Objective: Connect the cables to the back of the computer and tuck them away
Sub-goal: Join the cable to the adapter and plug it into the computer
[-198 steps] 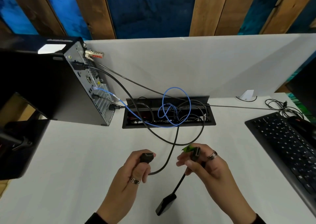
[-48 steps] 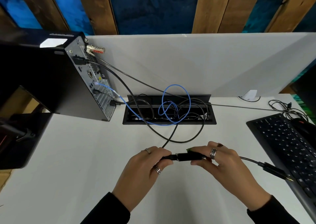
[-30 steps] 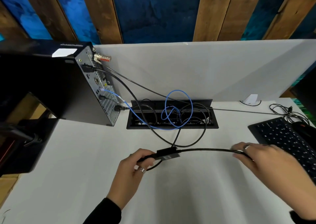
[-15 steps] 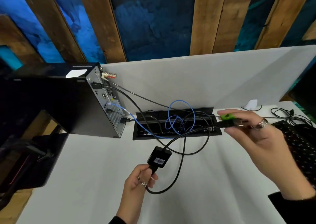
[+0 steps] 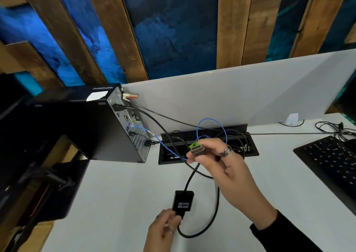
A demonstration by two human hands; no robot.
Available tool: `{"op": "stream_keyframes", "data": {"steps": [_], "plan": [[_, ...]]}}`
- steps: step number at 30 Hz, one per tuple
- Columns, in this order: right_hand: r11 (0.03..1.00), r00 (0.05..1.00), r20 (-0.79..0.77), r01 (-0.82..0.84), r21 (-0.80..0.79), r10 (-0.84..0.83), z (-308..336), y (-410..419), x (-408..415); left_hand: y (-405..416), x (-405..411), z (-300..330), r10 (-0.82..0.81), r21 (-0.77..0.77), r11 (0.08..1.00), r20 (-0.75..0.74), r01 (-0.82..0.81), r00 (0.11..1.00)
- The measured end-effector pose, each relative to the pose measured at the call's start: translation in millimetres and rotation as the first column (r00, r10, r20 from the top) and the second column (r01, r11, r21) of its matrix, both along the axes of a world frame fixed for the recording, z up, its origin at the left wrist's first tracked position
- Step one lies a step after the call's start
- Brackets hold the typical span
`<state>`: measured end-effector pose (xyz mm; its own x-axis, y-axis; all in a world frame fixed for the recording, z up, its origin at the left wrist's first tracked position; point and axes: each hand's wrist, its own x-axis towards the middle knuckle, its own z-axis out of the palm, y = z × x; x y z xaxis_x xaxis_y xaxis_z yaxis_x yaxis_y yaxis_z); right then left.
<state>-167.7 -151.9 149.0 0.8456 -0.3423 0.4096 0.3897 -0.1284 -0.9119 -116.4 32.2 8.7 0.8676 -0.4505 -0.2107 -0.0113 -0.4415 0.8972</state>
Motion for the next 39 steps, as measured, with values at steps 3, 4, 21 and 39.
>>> {"op": "stream_keyframes", "data": {"steps": [3,4,21,39], "plan": [[1.000,1.000,-0.020,-0.019,-0.020,0.019,-1,3,1,1,2,-2,-0.023,0.041,0.999,0.049,0.021,0.999],[0.999,0.999,-0.028,-0.024,-0.029,0.023,-2,4,1,1,3,-2,-0.026,0.046,0.999,0.053,0.024,0.998],[0.982,0.988,-0.122,-0.115,-0.152,0.097,-10,-9,45,-12,29,4,-0.053,0.111,0.991,-0.164,0.072,0.985],[0.976,0.958,-0.193,-0.216,-0.006,0.211,-47,-18,105,-37,55,-2,0.062,0.060,0.998,-0.542,-0.035,0.838]]}}
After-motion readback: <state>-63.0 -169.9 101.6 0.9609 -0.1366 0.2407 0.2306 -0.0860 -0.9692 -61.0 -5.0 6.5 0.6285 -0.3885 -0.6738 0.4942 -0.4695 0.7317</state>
